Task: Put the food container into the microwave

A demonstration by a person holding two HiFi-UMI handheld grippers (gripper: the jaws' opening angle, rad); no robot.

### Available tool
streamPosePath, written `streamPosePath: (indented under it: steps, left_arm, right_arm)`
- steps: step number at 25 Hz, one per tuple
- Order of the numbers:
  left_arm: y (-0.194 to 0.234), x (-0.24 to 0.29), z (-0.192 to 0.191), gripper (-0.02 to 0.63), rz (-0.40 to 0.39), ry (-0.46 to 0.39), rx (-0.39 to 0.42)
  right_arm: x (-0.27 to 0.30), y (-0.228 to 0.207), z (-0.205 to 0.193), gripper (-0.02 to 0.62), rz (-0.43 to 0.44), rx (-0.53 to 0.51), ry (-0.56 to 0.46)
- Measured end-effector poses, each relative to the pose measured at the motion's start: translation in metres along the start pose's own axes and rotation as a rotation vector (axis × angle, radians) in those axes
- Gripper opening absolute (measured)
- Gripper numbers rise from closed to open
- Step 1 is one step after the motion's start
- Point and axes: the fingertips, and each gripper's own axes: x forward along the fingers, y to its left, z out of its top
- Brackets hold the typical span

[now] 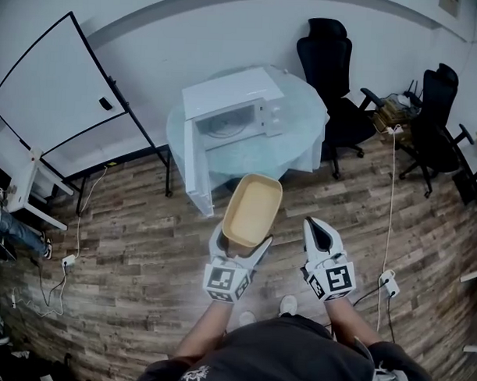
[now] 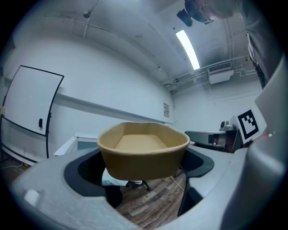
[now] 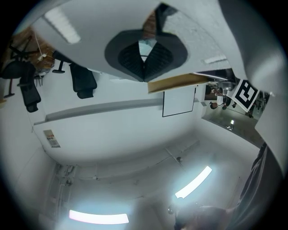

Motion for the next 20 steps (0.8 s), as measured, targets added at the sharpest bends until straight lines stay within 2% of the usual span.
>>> streamPosePath:
  steps: [8,15,20]
  left_arm:
    - [-0.009,0.034,0.000,0.520,0.089,0.008,0.019]
    - [-0.009,0.055,0.000,0.520,0.154,0.023,0.050]
    - [-0.008,0.069,-0.008,0.520,0.177,0.027,0.028]
  right_arm:
    - [0.017,-0.048,-0.002,0.002,0.057,0.039,-0.020]
    - [0.033,-0.061,-0.002,0.001,0.149,0.028,-0.029]
    - [0.047,-0.067,-0.010,0.002,0.178,0.025,-0.020]
